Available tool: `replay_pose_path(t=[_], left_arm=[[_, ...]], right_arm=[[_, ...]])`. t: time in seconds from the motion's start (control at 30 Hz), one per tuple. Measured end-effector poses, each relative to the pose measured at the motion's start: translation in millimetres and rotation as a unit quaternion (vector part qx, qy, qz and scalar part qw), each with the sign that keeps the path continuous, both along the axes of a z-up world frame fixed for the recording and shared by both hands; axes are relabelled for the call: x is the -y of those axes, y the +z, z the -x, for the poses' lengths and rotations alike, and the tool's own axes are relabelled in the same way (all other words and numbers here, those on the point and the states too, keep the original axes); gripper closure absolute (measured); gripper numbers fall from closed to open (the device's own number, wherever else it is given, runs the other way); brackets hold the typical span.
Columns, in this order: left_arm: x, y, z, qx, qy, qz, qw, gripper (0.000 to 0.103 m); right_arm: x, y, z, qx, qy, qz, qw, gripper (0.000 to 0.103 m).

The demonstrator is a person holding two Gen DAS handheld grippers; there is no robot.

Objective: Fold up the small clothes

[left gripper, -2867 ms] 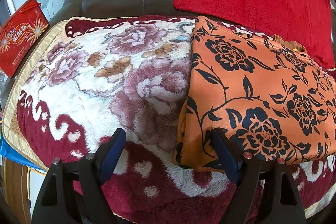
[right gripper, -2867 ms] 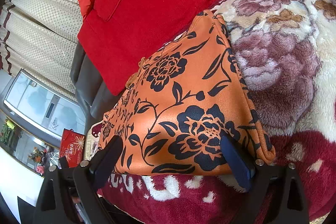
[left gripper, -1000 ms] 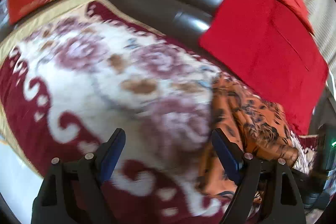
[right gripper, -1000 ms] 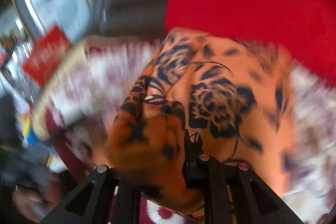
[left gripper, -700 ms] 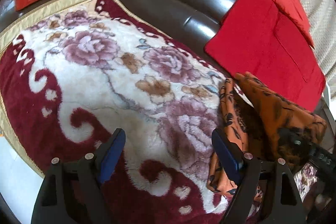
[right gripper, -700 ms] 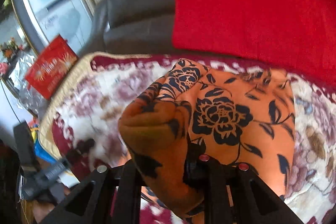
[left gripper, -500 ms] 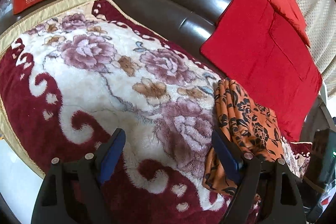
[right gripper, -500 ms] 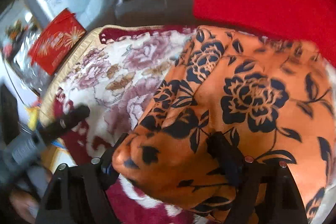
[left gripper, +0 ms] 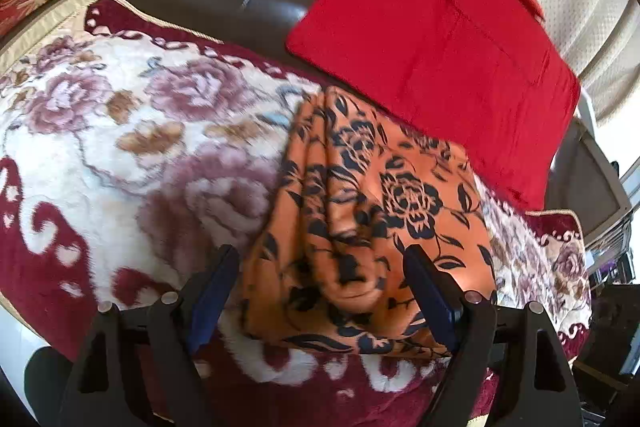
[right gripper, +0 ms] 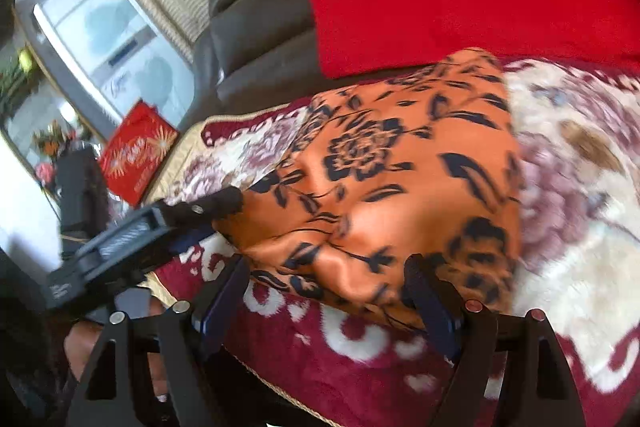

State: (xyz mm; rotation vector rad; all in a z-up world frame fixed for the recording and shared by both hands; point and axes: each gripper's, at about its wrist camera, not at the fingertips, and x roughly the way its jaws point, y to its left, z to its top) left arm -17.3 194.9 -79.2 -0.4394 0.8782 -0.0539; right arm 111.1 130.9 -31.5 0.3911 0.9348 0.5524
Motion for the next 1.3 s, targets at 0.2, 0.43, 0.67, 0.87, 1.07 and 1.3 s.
replay_pose_path(t=[0.2, 0.43, 0.67, 0.87, 1.07, 1.3], left_arm=[[26, 4, -13, -0.017, -0.008, -0.047, 0.9987, 0.022], [19, -2, -23, -0.037, -0.020, -0.026, 0.9988, 0.087], [1, -7, -11, -0.035, -0.009, -0.051, 0.9981, 0.080], [-10, -2, -4, -0.029, -0.021, -0.023, 0.9991, 0.064], [-7, 48, 9, 0.064, -0.022, -0.040, 0.9969, 0.054], [4, -2, -44, -0.029, -0.045, -0.089, 0.9946, 0.051]], right_arm=[[38, 4, 6, 0.000, -0.023, -0.033, 0.999, 0.020], [58, 5, 11, -0.004, -0.040, -0.045, 0.998, 0.020], [65, 4, 11, -0.008, -0.052, -0.039, 0.998, 0.020], [59, 5, 12, -0.013, -0.037, -0.029, 0.999, 0.020], [74, -3, 3, -0.031, -0.051, -0.046, 0.997, 0.020], [97, -38, -38, -0.114, -0.065, -0.124, 0.984, 0.014]])
